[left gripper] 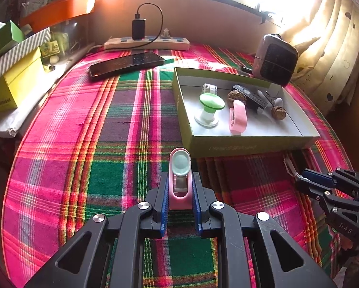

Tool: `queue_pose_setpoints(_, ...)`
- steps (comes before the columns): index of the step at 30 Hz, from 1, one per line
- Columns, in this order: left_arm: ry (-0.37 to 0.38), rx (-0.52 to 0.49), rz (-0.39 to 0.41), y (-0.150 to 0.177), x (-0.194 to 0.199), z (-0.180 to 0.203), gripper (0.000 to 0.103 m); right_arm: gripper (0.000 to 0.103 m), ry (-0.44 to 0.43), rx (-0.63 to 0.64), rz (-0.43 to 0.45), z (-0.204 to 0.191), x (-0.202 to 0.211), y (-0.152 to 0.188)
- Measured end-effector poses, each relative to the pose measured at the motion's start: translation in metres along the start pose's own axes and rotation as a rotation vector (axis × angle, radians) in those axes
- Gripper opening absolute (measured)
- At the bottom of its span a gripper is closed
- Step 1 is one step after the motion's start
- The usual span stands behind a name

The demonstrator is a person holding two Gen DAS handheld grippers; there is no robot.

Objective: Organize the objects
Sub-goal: 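Lift and carry the holder and cable toward the tray with both tools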

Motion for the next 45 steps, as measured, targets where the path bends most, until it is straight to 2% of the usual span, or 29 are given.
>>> queue_pose_setpoints(18,0.049,-0.045,0.053,-0.007,0.025,0.024,0.016,0.02,-0.002,-0.017,0.053,-0.002,0.019,-0.004)
queue_pose_setpoints(45,0.096,-0.115,0.094,-0.04,0.024,0.059,0.016,0.02,0.044,-0.058,0.116,0.023,0.032,-0.035)
Point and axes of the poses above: each gripper's, at about its wrist camera, not at the fingertips, and x roughly against the way its jaws point, z to its right, y to its underside, the point moved 6 cm from there along -x, roughly the way its jaws point
